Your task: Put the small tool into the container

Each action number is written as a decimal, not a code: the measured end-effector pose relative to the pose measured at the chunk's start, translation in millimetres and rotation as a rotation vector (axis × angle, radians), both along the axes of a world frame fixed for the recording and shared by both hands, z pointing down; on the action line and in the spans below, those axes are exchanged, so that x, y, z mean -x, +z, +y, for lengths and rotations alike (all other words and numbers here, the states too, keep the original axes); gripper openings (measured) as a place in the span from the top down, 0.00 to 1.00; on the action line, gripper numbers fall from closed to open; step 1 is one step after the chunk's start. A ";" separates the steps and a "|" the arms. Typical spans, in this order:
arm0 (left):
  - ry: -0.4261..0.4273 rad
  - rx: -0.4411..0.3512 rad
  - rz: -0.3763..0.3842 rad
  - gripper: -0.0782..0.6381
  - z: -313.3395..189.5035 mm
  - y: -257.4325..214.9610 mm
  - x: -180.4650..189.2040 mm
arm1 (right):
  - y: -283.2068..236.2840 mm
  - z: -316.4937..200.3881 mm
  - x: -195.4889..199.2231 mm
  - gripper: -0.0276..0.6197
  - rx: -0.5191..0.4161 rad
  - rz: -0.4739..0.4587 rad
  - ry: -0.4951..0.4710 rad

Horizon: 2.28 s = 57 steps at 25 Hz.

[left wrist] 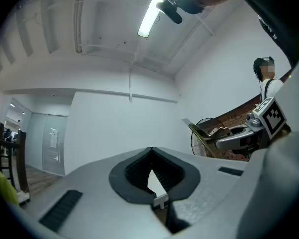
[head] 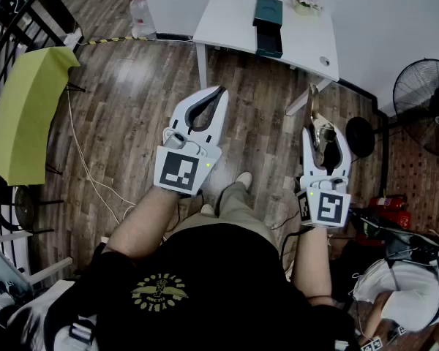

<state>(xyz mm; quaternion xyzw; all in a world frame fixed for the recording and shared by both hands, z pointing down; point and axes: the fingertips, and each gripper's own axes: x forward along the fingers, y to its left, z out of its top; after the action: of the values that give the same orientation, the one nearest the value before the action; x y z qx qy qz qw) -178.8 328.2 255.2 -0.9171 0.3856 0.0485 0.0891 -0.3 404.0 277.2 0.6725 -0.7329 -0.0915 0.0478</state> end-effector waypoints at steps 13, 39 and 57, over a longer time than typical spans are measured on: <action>0.002 0.049 0.001 0.88 -57.6 26.3 -44.6 | 22.2 -60.7 -51.7 0.61 0.035 -0.059 0.025; -0.062 0.092 -0.033 0.88 -187.9 59.0 -134.1 | 54.5 -186.7 -148.6 0.61 0.079 -0.133 -0.005; -0.180 0.098 -0.025 0.88 -226.5 35.2 -158.0 | 38.8 -241.3 -191.9 0.61 0.088 -0.177 -0.102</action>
<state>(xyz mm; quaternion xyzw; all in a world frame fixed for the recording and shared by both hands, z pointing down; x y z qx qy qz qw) -20.8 101.6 290.4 -0.8825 0.4673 0.0101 0.0531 191.5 162.7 316.0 0.6370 -0.7708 -0.0018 0.0077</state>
